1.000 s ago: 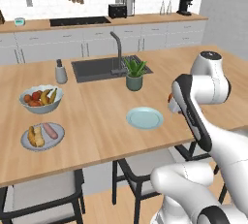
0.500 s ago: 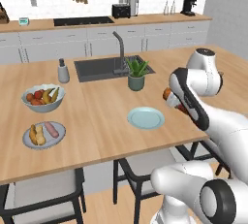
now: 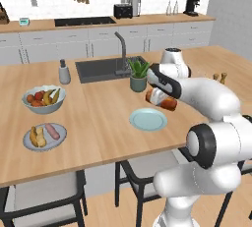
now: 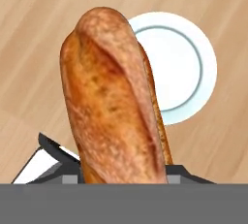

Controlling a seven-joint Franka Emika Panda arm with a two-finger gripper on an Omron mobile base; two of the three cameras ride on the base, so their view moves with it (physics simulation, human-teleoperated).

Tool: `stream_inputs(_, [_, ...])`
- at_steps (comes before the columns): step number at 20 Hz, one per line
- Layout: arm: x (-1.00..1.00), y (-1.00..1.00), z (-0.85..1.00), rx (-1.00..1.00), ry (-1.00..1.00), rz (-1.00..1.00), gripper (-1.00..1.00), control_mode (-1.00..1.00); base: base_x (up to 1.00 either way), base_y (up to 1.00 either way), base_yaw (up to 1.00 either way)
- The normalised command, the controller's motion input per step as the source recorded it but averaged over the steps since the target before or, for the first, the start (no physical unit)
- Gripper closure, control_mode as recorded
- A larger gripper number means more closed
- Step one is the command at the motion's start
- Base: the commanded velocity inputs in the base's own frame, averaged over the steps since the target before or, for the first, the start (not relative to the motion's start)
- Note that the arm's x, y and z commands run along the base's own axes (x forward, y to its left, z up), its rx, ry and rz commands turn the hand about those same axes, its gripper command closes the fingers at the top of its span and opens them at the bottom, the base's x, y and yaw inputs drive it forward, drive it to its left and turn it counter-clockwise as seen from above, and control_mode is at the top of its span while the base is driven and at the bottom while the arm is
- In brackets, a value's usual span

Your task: Place one bun and one sausage from the bowl on each plate.

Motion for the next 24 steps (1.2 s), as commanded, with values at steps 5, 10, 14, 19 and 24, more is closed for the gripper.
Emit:
stream_inputs(5, [1.0, 0.01, -1.0, -0.05, 0.23, 0.08, 1.0, -1.0, 0.0, 0.0, 0.0])
stream_inputs(10, [1.0, 0.0, -0.51, 0.0, 0.13, 0.07, 1.0, -1.0, 0.0, 0.0, 0.0])
stream_inputs(14, [0.34, -0.14, -0.6, 0.0, 0.1, 0.02, 1.0, -1.0, 0.0, 0.0, 0.0])
stream_inputs(19, [0.0, -0.06, -0.65, 0.0, 0.05, 0.0, 1.0, -1.0, 0.0, 0.0, 0.0])
stream_inputs(24, [0.09, 0.0, -0.41, 0.03, -0.03, 0.0, 1.0, -1.0, 0.0, 0.0, 0.0])
